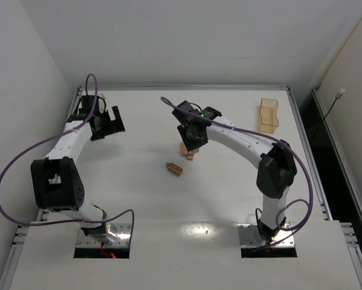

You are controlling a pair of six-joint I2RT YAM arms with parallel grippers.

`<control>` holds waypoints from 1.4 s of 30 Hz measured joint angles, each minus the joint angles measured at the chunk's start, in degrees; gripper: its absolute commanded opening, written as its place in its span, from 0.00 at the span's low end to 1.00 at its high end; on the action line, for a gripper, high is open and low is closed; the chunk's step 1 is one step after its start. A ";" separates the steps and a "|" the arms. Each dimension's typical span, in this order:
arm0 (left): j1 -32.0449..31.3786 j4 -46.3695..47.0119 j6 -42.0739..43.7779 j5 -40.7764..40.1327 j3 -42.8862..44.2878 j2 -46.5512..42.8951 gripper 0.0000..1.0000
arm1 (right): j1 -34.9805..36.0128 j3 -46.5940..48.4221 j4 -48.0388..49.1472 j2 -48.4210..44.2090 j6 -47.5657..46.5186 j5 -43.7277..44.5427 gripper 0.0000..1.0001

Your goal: Build the wood block tower

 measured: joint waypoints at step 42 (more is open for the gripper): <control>-1.57 0.61 -1.55 -8.70 -1.55 -0.50 0.99 | -3.30 2.05 7.32 9.20 24.24 -2.45 0.00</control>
